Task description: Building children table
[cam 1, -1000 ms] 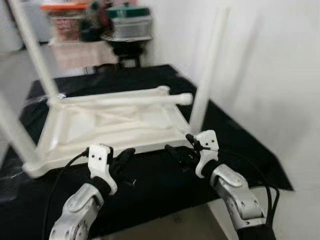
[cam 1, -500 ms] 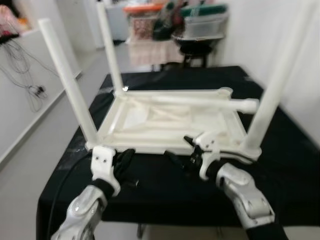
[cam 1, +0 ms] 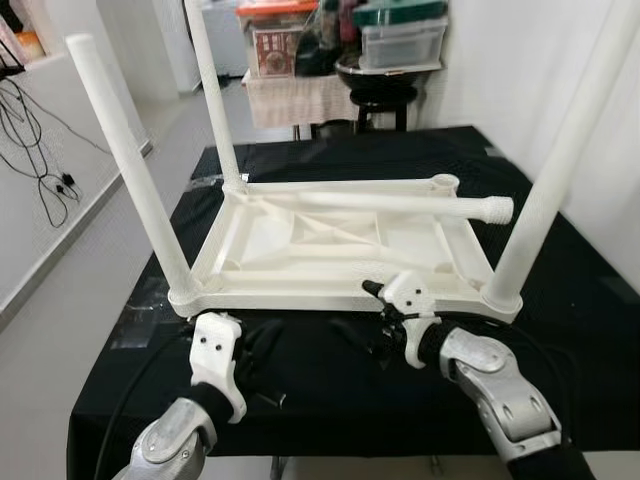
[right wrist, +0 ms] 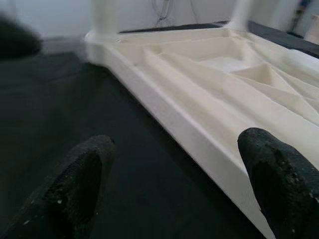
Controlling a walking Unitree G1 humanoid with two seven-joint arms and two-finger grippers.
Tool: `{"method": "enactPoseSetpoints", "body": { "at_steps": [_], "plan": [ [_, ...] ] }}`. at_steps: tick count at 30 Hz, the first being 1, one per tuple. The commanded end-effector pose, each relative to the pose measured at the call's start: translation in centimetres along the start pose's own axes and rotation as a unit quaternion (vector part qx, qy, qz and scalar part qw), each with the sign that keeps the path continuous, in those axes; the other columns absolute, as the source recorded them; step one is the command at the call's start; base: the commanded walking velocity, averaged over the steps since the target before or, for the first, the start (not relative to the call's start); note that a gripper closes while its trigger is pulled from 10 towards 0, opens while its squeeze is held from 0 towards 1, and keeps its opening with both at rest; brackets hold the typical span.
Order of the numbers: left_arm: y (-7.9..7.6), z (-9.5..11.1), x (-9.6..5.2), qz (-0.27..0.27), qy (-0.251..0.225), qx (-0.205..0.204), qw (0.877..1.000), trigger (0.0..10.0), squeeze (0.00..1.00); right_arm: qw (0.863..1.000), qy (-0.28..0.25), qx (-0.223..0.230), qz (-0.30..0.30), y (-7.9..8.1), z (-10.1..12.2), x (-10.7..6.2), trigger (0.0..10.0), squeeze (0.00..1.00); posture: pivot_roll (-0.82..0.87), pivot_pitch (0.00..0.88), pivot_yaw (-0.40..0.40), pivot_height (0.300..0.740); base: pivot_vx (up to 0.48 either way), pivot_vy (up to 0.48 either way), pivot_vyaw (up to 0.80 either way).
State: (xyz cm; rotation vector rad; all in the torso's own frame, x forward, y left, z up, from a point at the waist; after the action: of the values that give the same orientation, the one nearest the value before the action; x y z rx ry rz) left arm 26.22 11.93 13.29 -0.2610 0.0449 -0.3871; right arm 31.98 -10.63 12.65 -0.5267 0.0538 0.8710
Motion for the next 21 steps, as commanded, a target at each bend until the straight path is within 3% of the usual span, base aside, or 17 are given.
{"method": "enactPoseSetpoints", "body": {
  "at_steps": [1, 6, 13, 19, 21],
  "plan": [
    [0.4, 0.2, -0.1, 0.017, -0.007, 0.015, 1.0, 10.0, 0.0, 0.999, -0.022, -0.027, 0.026, 0.1, 1.5, 0.1, 10.0, 0.0, -0.14, 0.0, 0.005, 0.74, 0.0, 0.0, 0.0],
    [1.1, 0.7, 0.1, 0.048, -0.021, 0.034, 0.998, 10.0, 0.0, 0.997, -0.025, -0.03, 0.072, 0.9, 2.2, 0.3, 10.0, 0.0, -0.13, 0.0, -0.003, 0.74, 0.0, 0.0, 0.8],
    [1.0, 0.8, 0.0, 0.049, -0.02, 0.034, 0.998, 10.0, 0.0, 0.996, -0.017, -0.037, 0.083, 1.3, 2.1, 0.3, 10.0, 0.0, -0.13, 0.0, -0.003, 0.74, 0.0, 0.0, 0.8],
    [0.9, 0.8, -0.1, 0.04, -0.018, 0.033, 0.998, 10.0, 0.0, 0.996, 0.02, -0.044, 0.08, 1.2, 1.2, 0.1, 10.0, 0.0, -0.13, 0.0, -0.004, 0.74, 0.0, 0.0, 0.0],
    [0.8, 0.8, 0.0, 0.034, -0.016, 0.036, 0.999, 10.0, 0.0, 0.996, 0.035, -0.047, 0.069, 0.4, 1.1, -0.1, 10.0, 0.0, -0.13, 0.0, -0.003, 0.74, 0.0, 0.0, 0.0]
  ]
}}
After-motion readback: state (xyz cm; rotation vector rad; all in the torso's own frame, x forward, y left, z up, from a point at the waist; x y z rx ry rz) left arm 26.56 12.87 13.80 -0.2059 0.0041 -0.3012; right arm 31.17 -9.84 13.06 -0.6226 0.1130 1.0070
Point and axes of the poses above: a point about 5 cm out from each wrist's last joint towards the gripper, its own x axis pointing out of the wrist towards the gripper, its own z axis along the axis of the wrist's last joint, y = z × x, the point moved 4 cm from there along x, pointing out of the wrist towards the gripper, and after that the axes turned 11 degrees about -x, right-handed, at the moved point
